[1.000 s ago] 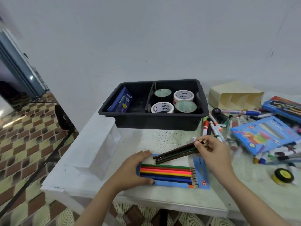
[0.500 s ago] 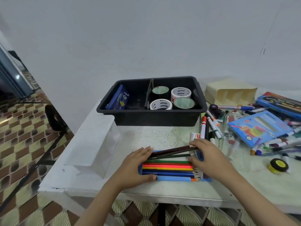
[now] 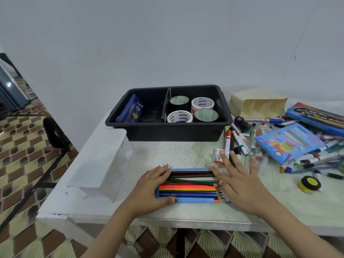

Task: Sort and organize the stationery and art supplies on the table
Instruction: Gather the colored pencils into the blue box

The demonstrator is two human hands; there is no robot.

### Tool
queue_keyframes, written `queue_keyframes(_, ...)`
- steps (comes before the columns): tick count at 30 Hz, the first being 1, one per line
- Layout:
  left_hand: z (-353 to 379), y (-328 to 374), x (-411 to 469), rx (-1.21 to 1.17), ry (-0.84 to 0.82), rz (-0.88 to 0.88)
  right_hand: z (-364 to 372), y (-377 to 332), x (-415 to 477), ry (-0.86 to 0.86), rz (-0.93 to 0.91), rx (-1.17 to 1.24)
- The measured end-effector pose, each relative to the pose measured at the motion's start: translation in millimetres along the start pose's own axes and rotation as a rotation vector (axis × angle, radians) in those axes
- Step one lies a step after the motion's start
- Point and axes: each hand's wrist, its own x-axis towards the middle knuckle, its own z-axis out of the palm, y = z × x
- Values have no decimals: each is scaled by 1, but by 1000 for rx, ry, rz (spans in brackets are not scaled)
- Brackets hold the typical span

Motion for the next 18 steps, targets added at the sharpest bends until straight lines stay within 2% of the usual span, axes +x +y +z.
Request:
queue_keyframes(4, 3, 0, -1, 7, 30, 12, -1, -4, -1, -52, -25, 151)
queue_keyframes(7, 5, 1, -1, 24, 52, 25, 0, -7, -4, 49, -15, 255)
queue_keyframes(13, 11, 5, -4, 133, 61, 1, 10, -12, -12, 179, -159, 87)
queue_keyframes(18, 11, 6, -4, 120, 49, 1, 11, -14, -11, 215, -97, -46)
